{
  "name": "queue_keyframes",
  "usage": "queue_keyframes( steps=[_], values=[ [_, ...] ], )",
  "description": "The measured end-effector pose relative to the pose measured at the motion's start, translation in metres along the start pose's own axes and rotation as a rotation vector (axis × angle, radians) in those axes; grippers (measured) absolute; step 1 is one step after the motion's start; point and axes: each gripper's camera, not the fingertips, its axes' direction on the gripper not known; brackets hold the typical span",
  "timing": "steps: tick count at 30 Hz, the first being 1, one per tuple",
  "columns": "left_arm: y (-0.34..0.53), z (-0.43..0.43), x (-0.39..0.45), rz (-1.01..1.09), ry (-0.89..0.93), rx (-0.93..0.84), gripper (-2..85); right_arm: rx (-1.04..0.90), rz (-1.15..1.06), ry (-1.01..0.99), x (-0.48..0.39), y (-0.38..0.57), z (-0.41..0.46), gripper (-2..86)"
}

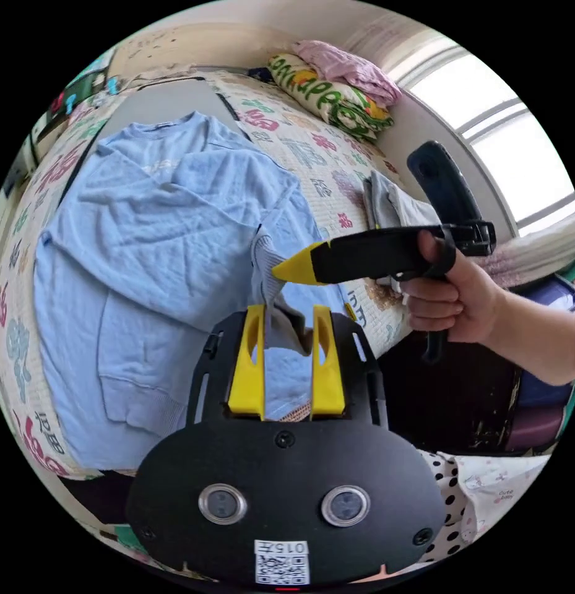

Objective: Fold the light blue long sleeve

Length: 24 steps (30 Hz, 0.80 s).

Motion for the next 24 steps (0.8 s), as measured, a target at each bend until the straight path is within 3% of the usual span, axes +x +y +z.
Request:
queue_keyframes(
  steps=[4, 7, 12, 21, 24],
  values=[
    [-0.013, -0.050, -0.045, -0.160, 0.027, 0.068, 2.1, 0.003, -0.090, 0.028, -0.058, -0.021, 0.026, 1.7],
    [-0.015, -0.109, -0.098, -0.287, 0.032, 0.163, 1.4, 0.001, -0.245, 0.186, -0.126, -0.031, 0.052, 3.4],
    [-0.014, -0.200, -0.177, -0.426, -0.139, 0.214, 1.3, -0.140, -0.451, 0.409, -0.207, -0.038, 0.160, 7.2],
    [-0.031, -0.222, -0.201, -0.534, -0.123, 0.169, 1.6, -0.447, -0.639, 0.699, -0.277, -0.062, 0.357, 10.8],
    [-0.043, -0.219, -0.195, -0.562, -0.087, 0.166, 1.7, -0.393, -0.755, 0.852, -0.296, -0.065, 0.374, 8.5]
  ],
)
